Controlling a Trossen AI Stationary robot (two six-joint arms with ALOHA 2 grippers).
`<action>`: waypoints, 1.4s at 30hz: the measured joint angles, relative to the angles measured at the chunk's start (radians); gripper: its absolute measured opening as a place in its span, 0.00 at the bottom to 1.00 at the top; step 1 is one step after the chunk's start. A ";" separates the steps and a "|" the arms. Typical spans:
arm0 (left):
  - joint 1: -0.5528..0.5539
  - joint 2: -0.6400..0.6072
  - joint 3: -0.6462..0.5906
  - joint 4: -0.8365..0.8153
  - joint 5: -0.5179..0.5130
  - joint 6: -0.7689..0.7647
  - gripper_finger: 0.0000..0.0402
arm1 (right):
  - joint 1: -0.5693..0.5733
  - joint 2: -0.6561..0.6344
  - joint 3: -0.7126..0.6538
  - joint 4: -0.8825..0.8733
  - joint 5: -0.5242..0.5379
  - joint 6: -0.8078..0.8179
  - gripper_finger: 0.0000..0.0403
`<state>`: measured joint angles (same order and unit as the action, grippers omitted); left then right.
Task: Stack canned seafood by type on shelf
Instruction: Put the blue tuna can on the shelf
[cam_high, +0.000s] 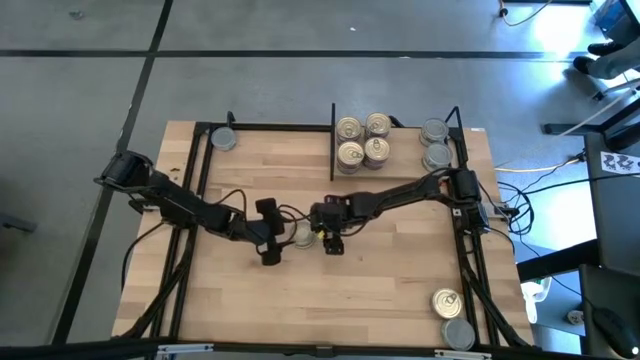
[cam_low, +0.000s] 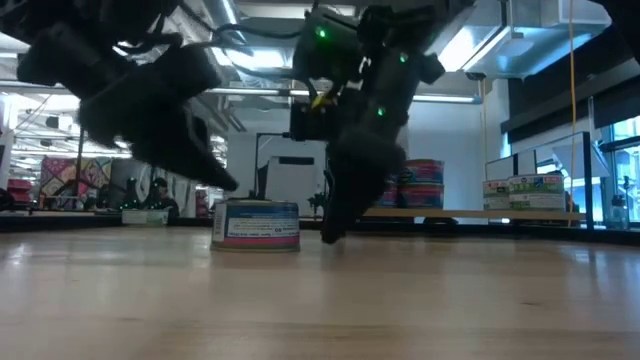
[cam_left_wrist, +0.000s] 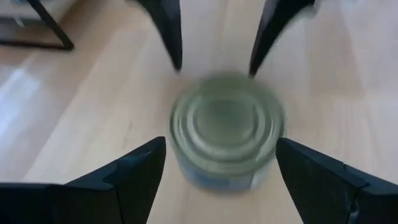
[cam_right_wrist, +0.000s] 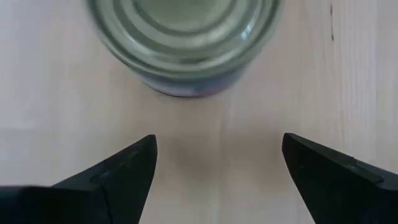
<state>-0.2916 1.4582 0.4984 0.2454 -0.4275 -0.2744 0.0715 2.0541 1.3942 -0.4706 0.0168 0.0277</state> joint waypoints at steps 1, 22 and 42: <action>0.005 0.000 0.000 0.026 0.000 0.001 0.76 | 0.000 0.000 -0.013 0.015 0.010 0.000 0.85; -0.007 -0.008 -0.050 -0.104 -0.030 -0.088 0.76 | 0.000 0.002 -0.048 0.159 0.024 -0.036 0.85; -0.113 -0.011 -0.094 -0.059 -0.137 -0.125 0.76 | 0.095 0.057 -0.046 0.297 0.133 -0.013 0.85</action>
<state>-0.4048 1.4475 0.4048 0.1860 -0.5646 -0.3991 0.1663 2.1108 1.3483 -0.1732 0.1500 0.0147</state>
